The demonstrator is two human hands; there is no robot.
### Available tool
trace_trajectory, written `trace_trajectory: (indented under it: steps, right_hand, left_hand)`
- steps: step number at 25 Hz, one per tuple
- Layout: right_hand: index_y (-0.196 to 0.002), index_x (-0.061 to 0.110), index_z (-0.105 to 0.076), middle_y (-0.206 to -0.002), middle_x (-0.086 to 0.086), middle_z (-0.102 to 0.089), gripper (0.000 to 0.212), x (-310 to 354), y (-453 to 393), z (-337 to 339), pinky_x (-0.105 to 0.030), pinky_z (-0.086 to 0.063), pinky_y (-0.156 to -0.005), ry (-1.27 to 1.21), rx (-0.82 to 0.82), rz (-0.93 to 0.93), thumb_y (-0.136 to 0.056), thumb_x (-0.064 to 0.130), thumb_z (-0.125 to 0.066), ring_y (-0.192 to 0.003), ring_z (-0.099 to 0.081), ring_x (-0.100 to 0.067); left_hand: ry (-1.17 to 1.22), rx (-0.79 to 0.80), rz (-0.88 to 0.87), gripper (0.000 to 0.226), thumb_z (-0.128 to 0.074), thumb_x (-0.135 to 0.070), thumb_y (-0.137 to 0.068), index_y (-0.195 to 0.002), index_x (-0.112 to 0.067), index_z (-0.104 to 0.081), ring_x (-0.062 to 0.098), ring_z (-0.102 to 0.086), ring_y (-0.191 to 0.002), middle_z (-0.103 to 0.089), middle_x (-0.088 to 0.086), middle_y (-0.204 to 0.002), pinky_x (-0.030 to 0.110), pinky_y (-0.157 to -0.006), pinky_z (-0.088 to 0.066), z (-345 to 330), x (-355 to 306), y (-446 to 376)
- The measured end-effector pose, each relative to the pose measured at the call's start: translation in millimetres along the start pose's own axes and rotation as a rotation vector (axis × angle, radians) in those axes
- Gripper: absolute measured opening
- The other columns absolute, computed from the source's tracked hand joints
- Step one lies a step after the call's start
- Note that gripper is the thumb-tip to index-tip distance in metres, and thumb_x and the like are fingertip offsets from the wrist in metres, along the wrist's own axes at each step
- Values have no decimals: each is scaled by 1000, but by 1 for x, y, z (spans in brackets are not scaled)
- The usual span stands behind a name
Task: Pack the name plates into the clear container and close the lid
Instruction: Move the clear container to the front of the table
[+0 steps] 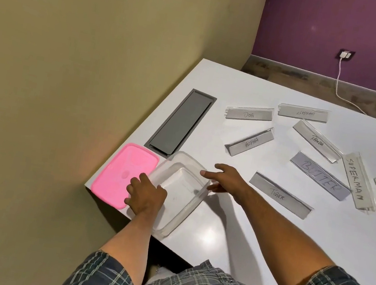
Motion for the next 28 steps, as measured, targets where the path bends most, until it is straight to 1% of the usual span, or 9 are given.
trace_trajectory:
  steps: [2,4,5,8,12,15,18,22,28]
  right_hand:
    - [-143,5,-43,-105,-19,-70,92,-4,11,25,-41,-62,-78,9,-12,-17,-70,36,-89,-75,-75,-30]
    - [-128,-9,-52,-83,-20,-69,83,-13,23,50,-40,-63,-74,69,-12,-61,-70,39,-88,-69,-73,-32]
    - [-119,-12,-56,-78,-21,-69,79,-21,30,63,-38,-63,-71,92,-10,-99,-70,41,-88,-67,-73,-33]
    - [-105,-6,-64,-81,-21,-72,66,-53,54,100,-32,-60,-63,146,-22,-217,-72,47,-85,-67,-73,-31]
    - [-104,-3,-61,-86,-23,-75,60,-97,86,142,-40,-60,-75,258,-4,-328,-81,51,-76,-73,-75,-33]
    - [-103,-5,-59,-85,-26,-75,56,-130,112,170,-36,-60,-68,265,-25,-398,-84,46,-74,-70,-74,-33]
    - [-106,-9,-59,-87,-26,-74,52,-160,136,183,-34,-61,-63,230,-35,-467,-89,39,-71,-72,-74,-33]
    - [-118,-16,-59,-94,-27,-73,57,-190,158,186,-32,-60,-63,201,-6,-526,-93,35,-67,-77,-72,-32]
    - [-113,-14,-64,-88,-22,-74,52,-209,174,188,-32,-60,-64,204,2,-562,-92,33,-69,-70,-73,-28]
  left_hand:
    - [-11,-3,-70,54,-63,-36,-85,-130,-12,-46,33,-48,-120,-50,14,-127,54,-95,-46,-3,-20,1]
    - [-30,11,-164,50,-61,-36,-86,-128,-13,-49,32,-49,-118,-52,12,-125,52,-94,-46,-9,-45,5]
    - [-43,27,-224,48,-59,-36,-87,-128,-14,-50,32,-49,-119,-52,11,-125,51,-94,-46,-15,-60,7]
    - [-78,88,-415,42,-56,-36,-88,-125,-18,-53,29,-48,-120,-54,7,-124,48,-93,-44,-36,-110,23]
    - [-78,180,-624,36,-54,-38,-88,-121,-22,-55,25,-48,-120,-55,0,-119,43,-90,-45,-66,-169,52]
    - [-80,252,-769,34,-55,-39,-87,-117,-24,-57,25,-51,-116,-57,-1,-115,44,-90,-49,-89,-205,82]
    - [-89,332,-856,34,-56,-40,-84,-115,-25,-61,24,-54,-114,-59,-1,-114,45,-92,-50,-107,-231,108]
    - [-147,422,-950,36,-57,-38,-85,-117,-23,-64,24,-58,-115,-62,2,-118,45,-94,-51,-125,-250,133]
    - [-175,481,-1017,36,-59,-33,-87,-121,-22,-67,23,-59,-117,-64,1,-125,43,-100,-49,-136,-264,152]
Point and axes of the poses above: each hand's wrist, its own y-axis away from the middle knuckle, its own z-axis out of the back of the hand, x = y × z, the point moved 10 cm from there along -y, towards the middle knuckle
